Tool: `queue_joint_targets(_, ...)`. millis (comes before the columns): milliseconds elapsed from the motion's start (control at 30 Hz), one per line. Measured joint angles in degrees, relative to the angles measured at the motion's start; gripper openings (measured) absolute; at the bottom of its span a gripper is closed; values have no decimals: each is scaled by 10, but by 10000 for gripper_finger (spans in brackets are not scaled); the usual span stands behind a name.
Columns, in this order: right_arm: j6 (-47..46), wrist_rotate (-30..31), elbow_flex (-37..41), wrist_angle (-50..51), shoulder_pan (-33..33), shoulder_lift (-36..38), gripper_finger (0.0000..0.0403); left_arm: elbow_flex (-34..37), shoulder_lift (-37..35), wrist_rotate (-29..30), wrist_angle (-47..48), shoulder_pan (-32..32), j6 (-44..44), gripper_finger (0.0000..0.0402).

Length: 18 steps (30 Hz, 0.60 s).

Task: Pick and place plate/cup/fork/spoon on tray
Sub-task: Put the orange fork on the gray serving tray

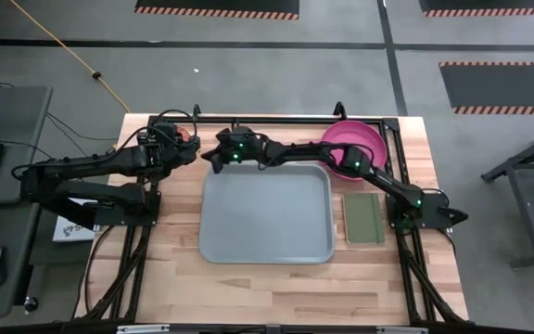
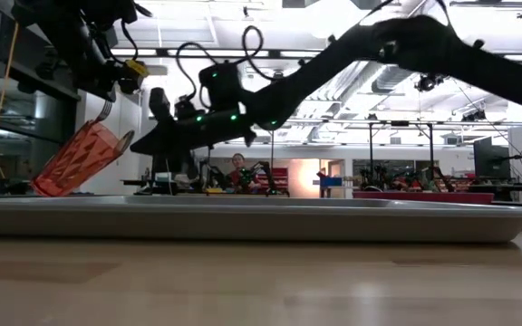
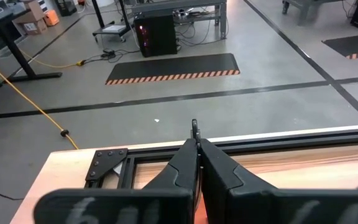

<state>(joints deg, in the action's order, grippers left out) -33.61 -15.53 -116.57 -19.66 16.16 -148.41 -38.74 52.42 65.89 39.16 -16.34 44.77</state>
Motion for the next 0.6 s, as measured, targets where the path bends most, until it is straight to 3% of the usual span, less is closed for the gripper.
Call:
queue_joint_targets(200, -26, 10, -66, 32, 7, -39, 0, 0, 0, -4, 0, 0, 0, 0)
queue_joint_targets(433, -37, 109, -72, 22, 11, -42, 1, 0, 0, -4, 0, 0, 0, 0)
queue_joint_targets(600, -15, 120, -72, 22, 11, -42, 0, 0, 0, -16, -2, 0, 0, 0)
